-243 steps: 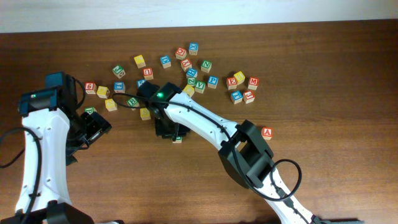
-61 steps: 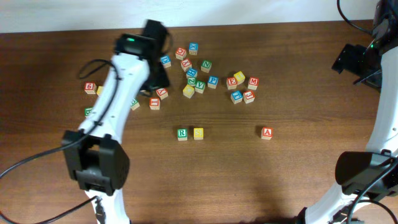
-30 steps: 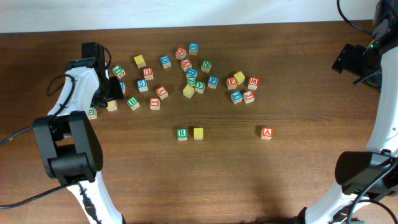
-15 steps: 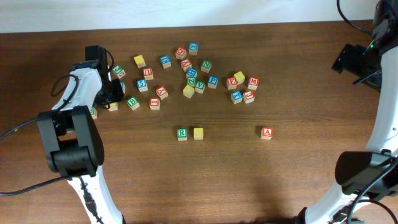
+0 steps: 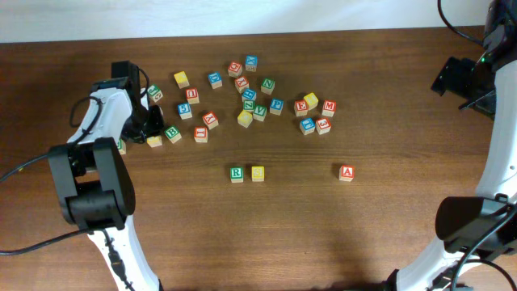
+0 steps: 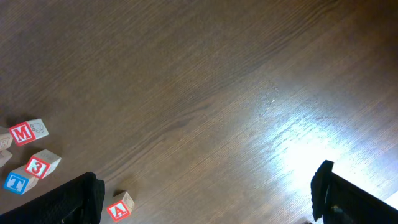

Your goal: Spell out RSS

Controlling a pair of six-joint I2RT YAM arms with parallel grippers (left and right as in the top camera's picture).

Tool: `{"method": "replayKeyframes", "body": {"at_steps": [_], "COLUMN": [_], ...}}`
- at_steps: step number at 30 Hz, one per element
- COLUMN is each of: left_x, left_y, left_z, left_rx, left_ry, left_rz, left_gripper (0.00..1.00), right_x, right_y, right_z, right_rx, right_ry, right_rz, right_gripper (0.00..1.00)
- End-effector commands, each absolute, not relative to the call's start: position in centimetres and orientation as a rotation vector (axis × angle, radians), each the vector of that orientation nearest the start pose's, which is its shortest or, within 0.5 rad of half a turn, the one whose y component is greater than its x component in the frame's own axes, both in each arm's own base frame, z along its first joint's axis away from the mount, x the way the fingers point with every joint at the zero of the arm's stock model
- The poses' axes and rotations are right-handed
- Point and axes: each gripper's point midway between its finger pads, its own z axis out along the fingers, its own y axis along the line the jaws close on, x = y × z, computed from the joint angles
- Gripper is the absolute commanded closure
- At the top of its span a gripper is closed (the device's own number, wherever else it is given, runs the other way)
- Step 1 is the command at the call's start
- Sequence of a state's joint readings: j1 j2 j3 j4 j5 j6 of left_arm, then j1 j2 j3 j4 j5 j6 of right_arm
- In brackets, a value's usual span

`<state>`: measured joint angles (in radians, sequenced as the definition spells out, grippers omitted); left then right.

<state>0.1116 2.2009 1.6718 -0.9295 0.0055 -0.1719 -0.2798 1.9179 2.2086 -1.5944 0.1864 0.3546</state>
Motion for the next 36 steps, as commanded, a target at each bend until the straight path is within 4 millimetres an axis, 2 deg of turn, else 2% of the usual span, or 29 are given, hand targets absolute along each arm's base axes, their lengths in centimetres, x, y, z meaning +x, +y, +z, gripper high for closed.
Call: {"method": "replayKeyframes", "body": {"at_steps": [1, 3, 5, 6, 7, 9, 11, 12, 14, 16, 19, 23, 28, 32, 36], "left_x": [45.5, 45.3, 44.2, 43.2, 42.0, 40.0, 37.9, 37.0, 34.3, 32.4, 30.4, 29.9, 29.3, 29.8, 31.2], "left_y": [4.4, 2.9, 0.4, -1.8, -4.4, -7.9, -13.3, -15.4, -20.9, -24.5, -28.9, -30.0, -29.0, -28.2, -27.9], "left_z": [7.3, 11.7, 15.6, 17.7, 18.8, 18.4, 18.1, 18.0, 16.2, 14.5, 11.4, 6.1, 0.8, 0.3, 0.5], "left_rx": [-0.395, -0.363, -0.32, -0.279, -0.254, -0.186, -0.012, 0.017, 0.051, 0.096, 0.163, 0.161, 0.162, 0.155, 0.128], "left_ry": [2.864, 2.784, 2.729, 2.705, 2.708, 2.794, 2.863, 2.891, 2.97, 2.958, 2.909, 2.885, 2.987, 2.969, 2.921], "left_rz": [-0.082, -0.195, -0.389, -0.555, -0.721, -0.789, -0.821, -0.821, -0.589, -0.465, -0.443, -0.341, -0.197, -0.122, -0.106], "left_gripper": [0.73, 0.72, 0.72, 0.73, 0.74, 0.75, 0.75, 0.75, 0.74, 0.74, 0.74, 0.75, 0.74, 0.67, 0.67], "right_x": [36.7, 36.7, 36.7, 36.7, 36.7, 36.7, 36.7, 36.7, 36.7, 36.7, 36.7, 36.7, 36.7, 36.7, 36.7], "right_y": [-13.9, -13.9, -13.9, -13.9, -13.9, -13.9, -13.9, -13.9, -13.9, -13.9, -13.9, -13.9, -13.9, -13.9, -13.9], "right_z": [25.5, 25.5, 25.5, 25.5, 25.5, 25.5, 25.5, 25.5, 25.5, 25.5, 25.5, 25.5, 25.5, 25.5, 25.5], "right_rx": [0.912, 0.911, 0.912, 0.912, 0.911, 0.912, 0.912, 0.911, 0.911, 0.911, 0.912, 0.911, 0.911, 0.912, 0.912], "right_ry": [2.709, 2.709, 2.709, 2.709, 2.709, 2.709, 2.709, 2.709, 2.709, 2.709, 2.709, 2.709, 2.709, 2.709, 2.709], "right_rz": [-0.266, -0.266, -0.266, -0.266, -0.266, -0.266, -0.266, -0.266, -0.266, -0.266, -0.266, -0.266, -0.266, -0.266, -0.266], "right_gripper": [0.02, 0.02, 0.02, 0.02, 0.02, 0.02, 0.02, 0.02, 0.02, 0.02, 0.02, 0.02, 0.02, 0.02, 0.02]}}
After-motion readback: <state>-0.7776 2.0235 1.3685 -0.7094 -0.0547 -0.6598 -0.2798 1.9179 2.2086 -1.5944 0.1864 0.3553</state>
